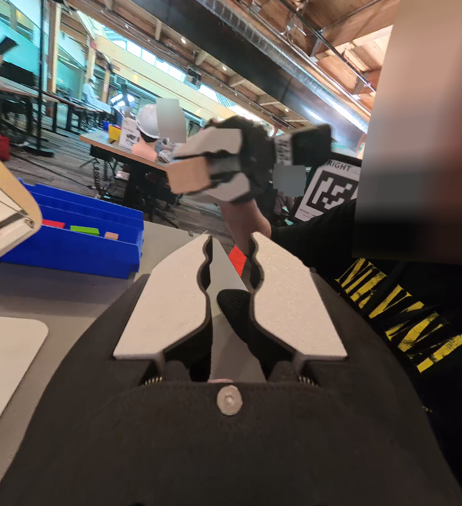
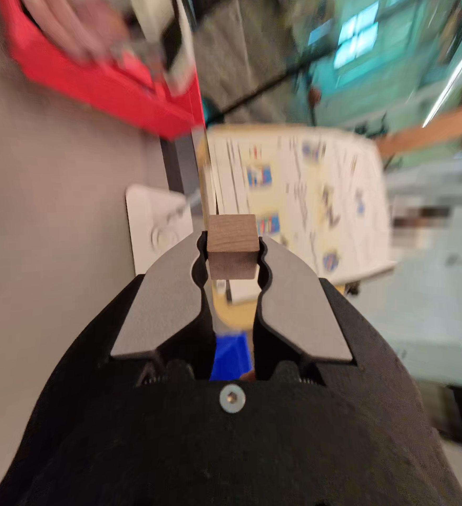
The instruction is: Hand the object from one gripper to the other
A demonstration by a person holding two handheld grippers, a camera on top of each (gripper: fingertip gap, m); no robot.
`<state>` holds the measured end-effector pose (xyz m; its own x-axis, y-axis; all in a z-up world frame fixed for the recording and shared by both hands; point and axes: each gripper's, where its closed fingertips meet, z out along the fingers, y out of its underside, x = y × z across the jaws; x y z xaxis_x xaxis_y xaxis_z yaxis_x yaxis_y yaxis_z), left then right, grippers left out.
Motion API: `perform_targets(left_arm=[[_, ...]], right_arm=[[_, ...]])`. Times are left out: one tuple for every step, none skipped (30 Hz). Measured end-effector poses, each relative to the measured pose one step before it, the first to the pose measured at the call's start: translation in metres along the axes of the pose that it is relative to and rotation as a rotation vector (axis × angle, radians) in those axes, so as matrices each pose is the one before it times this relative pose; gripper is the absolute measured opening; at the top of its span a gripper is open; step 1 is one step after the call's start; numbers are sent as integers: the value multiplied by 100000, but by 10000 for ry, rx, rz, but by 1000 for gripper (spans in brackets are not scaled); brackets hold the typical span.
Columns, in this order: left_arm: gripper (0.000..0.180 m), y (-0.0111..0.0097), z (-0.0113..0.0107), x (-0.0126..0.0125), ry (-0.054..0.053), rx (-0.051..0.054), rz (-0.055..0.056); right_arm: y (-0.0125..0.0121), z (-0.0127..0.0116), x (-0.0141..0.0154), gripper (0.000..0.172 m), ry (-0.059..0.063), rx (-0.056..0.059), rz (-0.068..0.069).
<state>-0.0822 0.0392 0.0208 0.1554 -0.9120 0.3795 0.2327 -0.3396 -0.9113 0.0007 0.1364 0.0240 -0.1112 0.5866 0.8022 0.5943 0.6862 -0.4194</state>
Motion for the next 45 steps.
perform_targets(left_arm=[[21, -346, -529, -132, -203, 115, 72], [21, -191, -405, -233, -282, 7, 116], [21, -92, -277, 21, -100, -20, 103], [21, -92, -172, 128, 0, -3, 38], [21, -32, -90, -30, -93, -37, 53], [21, 44, -23, -115, -149, -74, 83], [22, 80, -3, -76, -92, -68, 41], [22, 3, -11, 28, 5, -14, -9], [21, -52, -46, 12, 0, 20, -3], [21, -32, -69, -59, -62, -2, 31], [21, -16, -79, -76, -69, -15, 42], [21, -10, -70, -56, -26, -2, 18], [21, 12, -50, -39, -6, -5, 3], [21, 45, -11, -96, -22, -19, 9], [21, 67, 20, -101, -24, -21, -11], [21, 60, 55, -69, 9, -12, -30], [21, 90, 90, -60, 11, -28, -21], [21, 145, 117, -82, -19, -65, -4], [21, 157, 121, -78, -24, -85, 10], [21, 113, 100, -21, 8, -53, -1], [21, 15, 79, -4, 19, -8, -14], [21, 12, 37, -6, -2, -6, 7], [22, 40, 15, -19, -15, -33, 19], [22, 54, -6, -106, -65, -44, 14], [23, 79, -20, -167, -99, -52, 10], [23, 85, -29, -129, -69, -51, 4], [23, 77, -32, -129, -65, -48, -6], [24, 74, -32, -144, -90, -57, -3], [24, 95, -50, -131, -86, -78, 3], [25, 92, -78, -111, -88, -78, 5], [25, 75, -153, -161, -137, -83, 21], [25, 60, -241, -225, -188, -75, 43], [26, 72, -308, -315, -247, -93, 50], [27, 149, -390, -456, -346, -150, 67], [29, 191, -499, -563, -398, -160, 61], [31, 244, -613, -622, -411, -207, 13], [33, 290, -762, -884, -590, -231, 47], [34, 373, -906, -1259, -815, -249, 127], [37, 402, -976, -1287, -744, -213, 111], [39, 427, -1039, -1441, -729, -162, -5], [39, 618, -1108, -1988, -1012, -265, -2], [41, 636, -997, -1814, -817, -182, 87], [41, 524, -795, -1611, -569, -7, -65], [40, 934, -576, -2119, -829, -285, -205], [41, 1435, -228, -2358, -991, -647, -104]], right_arm=[[3883, -110, 551, 32, -541, -907, 711], [3912, 305, 325, 32, -667, -897, 745], [3618, 723, 281, 32, -572, -754, 603], [3260, 1105, -147, 32, -696, -655, 407], [2936, 1408, -405, 32, -730, -629, 310], [2747, 1610, -291, 32, -540, -694, 247], [2581, 1660, -186, 32, -380, -765, 181], [2165, 1563, -235, 32, -324, -645, 116], [1634, 1356, -271, 32, -307, -395, 124], [1115, 1144, -246, 32, -290, -123, 139], [942, 998, -237, 32, -310, -62, 137], [1022, 919, -33, 32, -187, -179, 104], [1016, 859, 162, 33, -77, -262, 102], [856, 796, 26, 33, -153, -255, 91], [615, 764, -90, 33, -174, -209, -13], [539, 749, -110, 33, -132, -235, -89], [544, 750, -145, 33, -144, -303, -108], [446, 679, -134, 33, -142, -284, -102], [256, 576, -112, 33, -131, -198, -77], [156, 466, -149, 33, -180, -160, -52], [122, 365, -166, 33, -200, -156, -55], [104, 288, -90, 33, -152, -162, -59], [99, 218, -78, 33, -162, -173, -45], [73, 147, -46, 33, -158, -183, -33], [73, 53, 37, 33, -97, -181, -50], [87, 54, 53, 33, -76, -198, -59], [53, 101, 5, 33, -113, -194, -40], [9, 95, -24, 33, -109, -164, -43], [37, 3, -12, 33, -71, -166, -42], [53, -6, -16, 33, -53, -164, -21], [11, 23, -20, 33, -53, -134, -13], [-4, 41, -24, 33, -45, -91, 0], [-7, 15, -13, 33, -26, -65, 28], [4, -1, -50, 33, -48, -32, 73], [-8, -17, -60, 41, -54, -4, 130], [6, -60, 22, 46, 6, 10, 135], [-4, -167, 20, 48, 48, 59, 71], [-144, -285, -31, 48, 48, 159, 27], [-295, -423, -55, 49, 54, 262, 30], [-232, -505, 9, 53, 106, 226, 40], [-30, -510, 96, 53, 173, 95, 37], [7, -541, 151, 53, 205, 90, 45], [-147, -574, 153, 54, 206, 184, 63], [-219, -604, 96, 53, 190, 213, 58], [-198, -588, 62, 52, 211, 159, 33]])
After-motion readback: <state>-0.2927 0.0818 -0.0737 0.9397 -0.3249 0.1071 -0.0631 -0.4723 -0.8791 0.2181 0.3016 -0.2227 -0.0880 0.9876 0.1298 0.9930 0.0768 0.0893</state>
